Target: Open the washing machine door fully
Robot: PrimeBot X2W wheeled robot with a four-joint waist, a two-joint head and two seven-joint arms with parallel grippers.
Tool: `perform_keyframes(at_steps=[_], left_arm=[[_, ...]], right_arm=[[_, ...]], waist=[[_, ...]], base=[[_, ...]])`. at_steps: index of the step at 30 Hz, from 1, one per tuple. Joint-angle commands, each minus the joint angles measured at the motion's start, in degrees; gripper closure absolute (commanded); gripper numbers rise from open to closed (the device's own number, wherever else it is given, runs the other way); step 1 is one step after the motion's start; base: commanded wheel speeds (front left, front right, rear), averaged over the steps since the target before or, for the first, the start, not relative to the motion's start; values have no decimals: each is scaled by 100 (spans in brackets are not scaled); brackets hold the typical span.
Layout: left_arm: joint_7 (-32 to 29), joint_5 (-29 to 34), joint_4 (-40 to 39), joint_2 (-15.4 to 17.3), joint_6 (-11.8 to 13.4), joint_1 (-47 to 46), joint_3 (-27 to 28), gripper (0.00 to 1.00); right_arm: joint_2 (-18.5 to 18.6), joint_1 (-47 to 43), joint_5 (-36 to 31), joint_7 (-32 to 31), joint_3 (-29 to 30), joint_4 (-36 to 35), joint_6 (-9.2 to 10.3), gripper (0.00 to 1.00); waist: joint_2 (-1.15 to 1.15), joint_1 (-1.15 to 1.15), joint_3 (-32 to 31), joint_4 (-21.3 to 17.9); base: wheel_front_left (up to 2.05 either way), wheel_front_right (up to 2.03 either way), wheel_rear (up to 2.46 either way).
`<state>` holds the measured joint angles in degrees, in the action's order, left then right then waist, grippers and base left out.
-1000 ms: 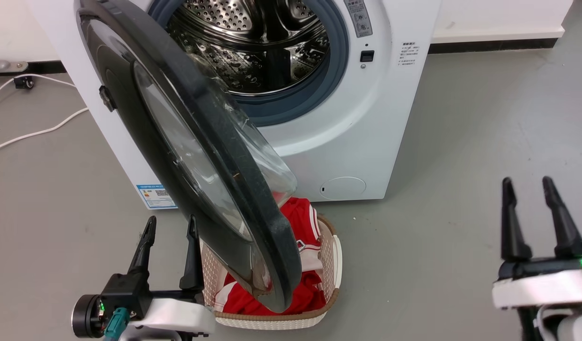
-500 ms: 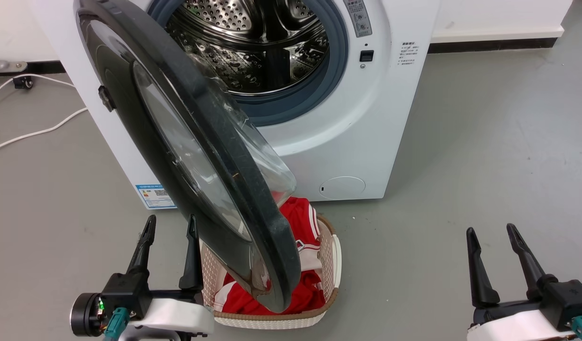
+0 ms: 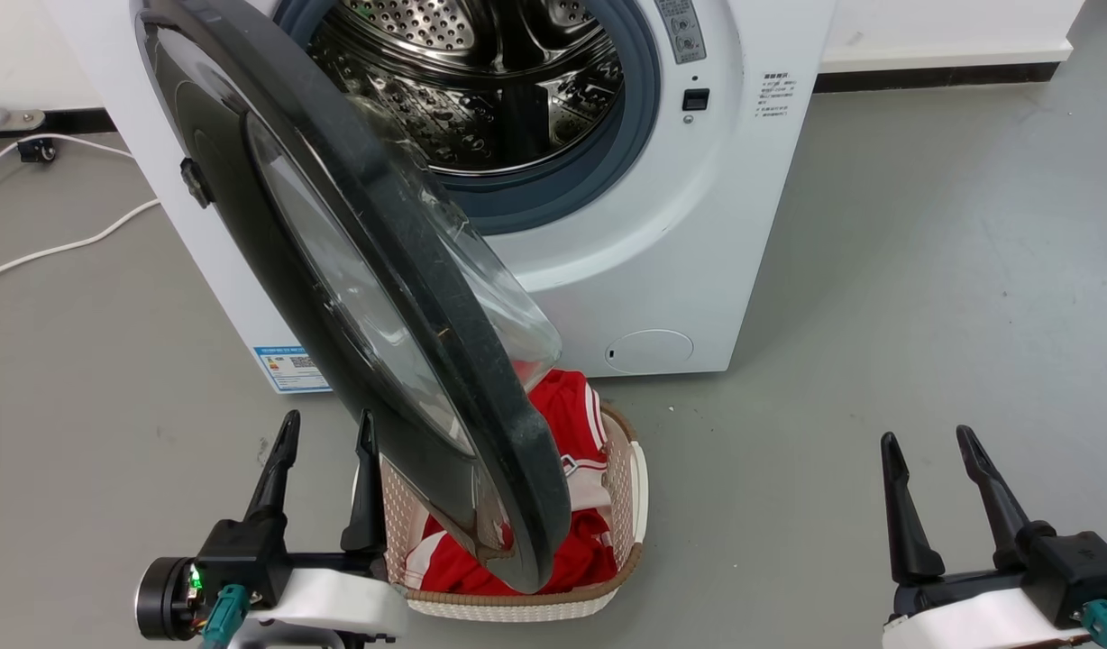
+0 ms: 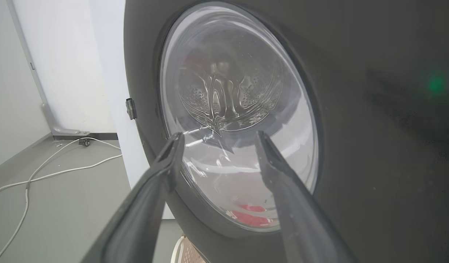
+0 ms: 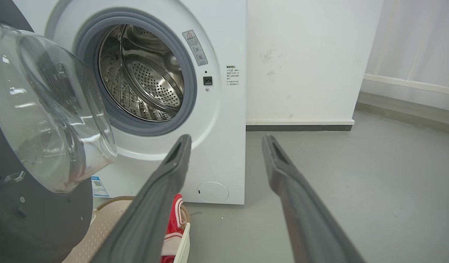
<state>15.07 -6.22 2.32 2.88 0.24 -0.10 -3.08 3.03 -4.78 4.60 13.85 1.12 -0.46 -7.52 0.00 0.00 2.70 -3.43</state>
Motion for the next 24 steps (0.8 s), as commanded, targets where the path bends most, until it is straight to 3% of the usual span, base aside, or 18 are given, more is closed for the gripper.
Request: perform_keyframes(at_steps=[1, 13, 24], left_arm=[[14, 28, 28, -1, -15, -35, 8, 100], [14, -12, -126, -1, -30, -105, 6, 100], [14, 111, -1246, -1, 143, -327, 52, 100]], right_arm=[[-26, 59, 31, 36, -15, 10, 6, 0], [-26, 93, 44, 53, 11, 65, 6, 0], [-26, 102, 5, 54, -8, 96, 6, 0]], waist=[[0, 0, 4, -1], [0, 0, 30, 32], [0, 0, 1, 94]], base=[[0, 0, 0], [0, 0, 0], [0, 0, 0]])
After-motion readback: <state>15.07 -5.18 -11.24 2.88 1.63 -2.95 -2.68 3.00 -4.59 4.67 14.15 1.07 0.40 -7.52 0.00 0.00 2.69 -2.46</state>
